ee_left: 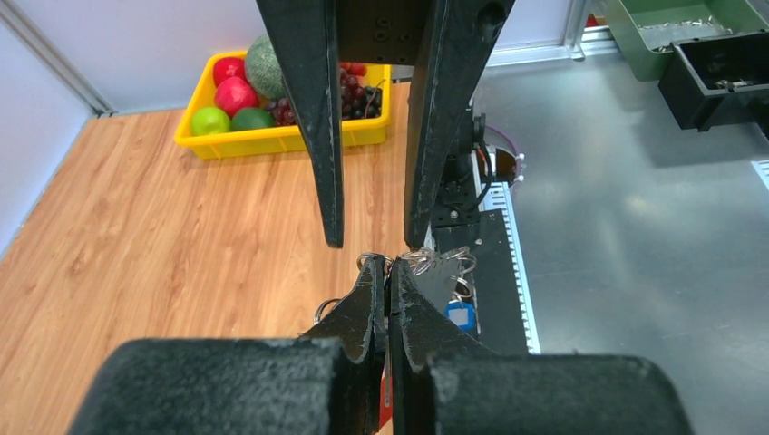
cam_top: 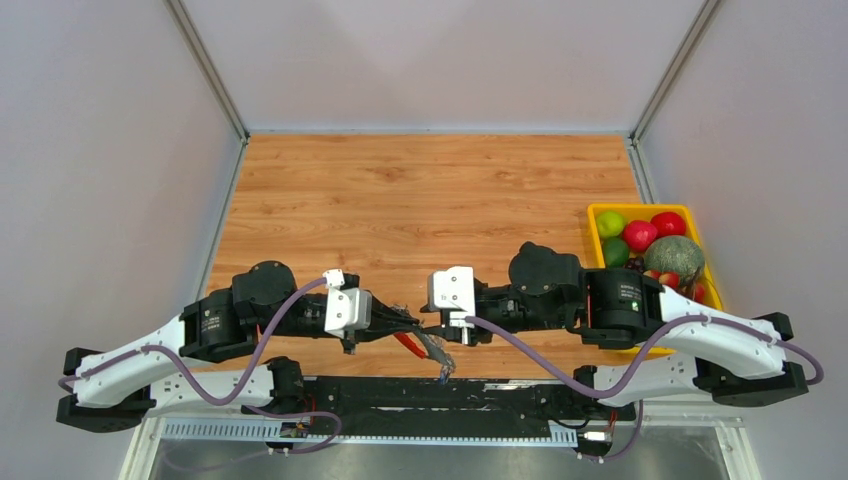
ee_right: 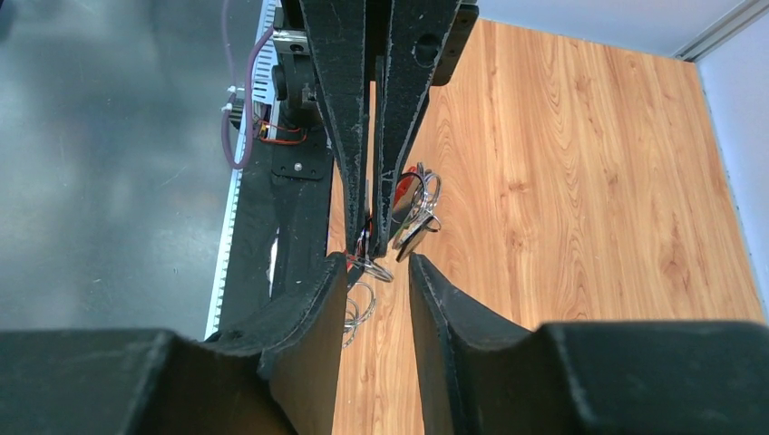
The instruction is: Put the keys on the keyring
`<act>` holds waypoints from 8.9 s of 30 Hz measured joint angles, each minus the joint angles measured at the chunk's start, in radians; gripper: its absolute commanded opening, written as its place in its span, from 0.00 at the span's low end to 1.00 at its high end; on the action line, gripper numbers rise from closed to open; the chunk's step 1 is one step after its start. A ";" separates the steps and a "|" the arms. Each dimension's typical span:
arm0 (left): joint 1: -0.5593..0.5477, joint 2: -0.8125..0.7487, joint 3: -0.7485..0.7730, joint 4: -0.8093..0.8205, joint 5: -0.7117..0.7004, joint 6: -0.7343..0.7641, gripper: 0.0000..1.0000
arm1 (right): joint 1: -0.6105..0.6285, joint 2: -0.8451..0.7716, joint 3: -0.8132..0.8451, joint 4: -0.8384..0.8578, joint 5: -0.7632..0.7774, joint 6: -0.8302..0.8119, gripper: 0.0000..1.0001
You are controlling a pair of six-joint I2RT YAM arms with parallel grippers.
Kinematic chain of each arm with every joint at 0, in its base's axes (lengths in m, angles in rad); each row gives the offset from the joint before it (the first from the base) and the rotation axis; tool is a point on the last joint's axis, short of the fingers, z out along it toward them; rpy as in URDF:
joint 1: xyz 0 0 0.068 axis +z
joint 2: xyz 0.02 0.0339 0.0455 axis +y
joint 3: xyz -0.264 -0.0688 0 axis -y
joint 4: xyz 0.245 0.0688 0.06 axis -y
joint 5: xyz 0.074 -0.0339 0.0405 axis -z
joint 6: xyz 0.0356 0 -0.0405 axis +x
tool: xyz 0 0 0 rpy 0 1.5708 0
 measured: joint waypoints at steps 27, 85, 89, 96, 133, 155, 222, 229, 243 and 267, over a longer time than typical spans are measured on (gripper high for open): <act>0.000 -0.012 0.000 -0.023 0.059 0.003 0.00 | 0.000 0.038 0.005 -0.068 -0.096 -0.038 0.00; -0.002 -0.150 -0.132 0.230 -0.093 -0.027 0.00 | 0.011 -0.224 -0.416 0.656 0.046 0.143 0.00; -0.002 -0.151 -0.131 0.232 -0.093 -0.027 0.00 | 0.011 -0.241 -0.418 0.637 0.053 0.144 0.00; -0.002 -0.154 -0.118 0.196 -0.094 -0.027 0.00 | 0.011 -0.281 -0.425 0.600 0.106 0.146 0.00; -0.002 -0.062 -0.002 -0.002 -0.089 -0.016 0.00 | 0.011 -0.052 -0.054 0.100 0.028 0.120 0.38; -0.002 -0.066 -0.002 -0.017 -0.069 -0.008 0.00 | 0.011 0.031 -0.035 0.066 0.025 0.084 0.04; -0.002 -0.067 0.002 -0.011 -0.070 -0.031 0.00 | 0.014 -0.005 -0.019 0.038 -0.001 0.020 0.41; -0.002 -0.066 0.002 -0.034 -0.070 -0.025 0.00 | 0.014 0.042 0.011 -0.004 0.009 0.016 0.37; -0.002 -0.070 0.002 -0.040 -0.070 -0.022 0.00 | 0.014 0.082 0.056 -0.070 0.018 0.025 0.37; -0.001 -0.100 0.002 -0.061 -0.069 -0.019 0.00 | 0.014 0.181 0.116 -0.105 0.025 0.019 0.00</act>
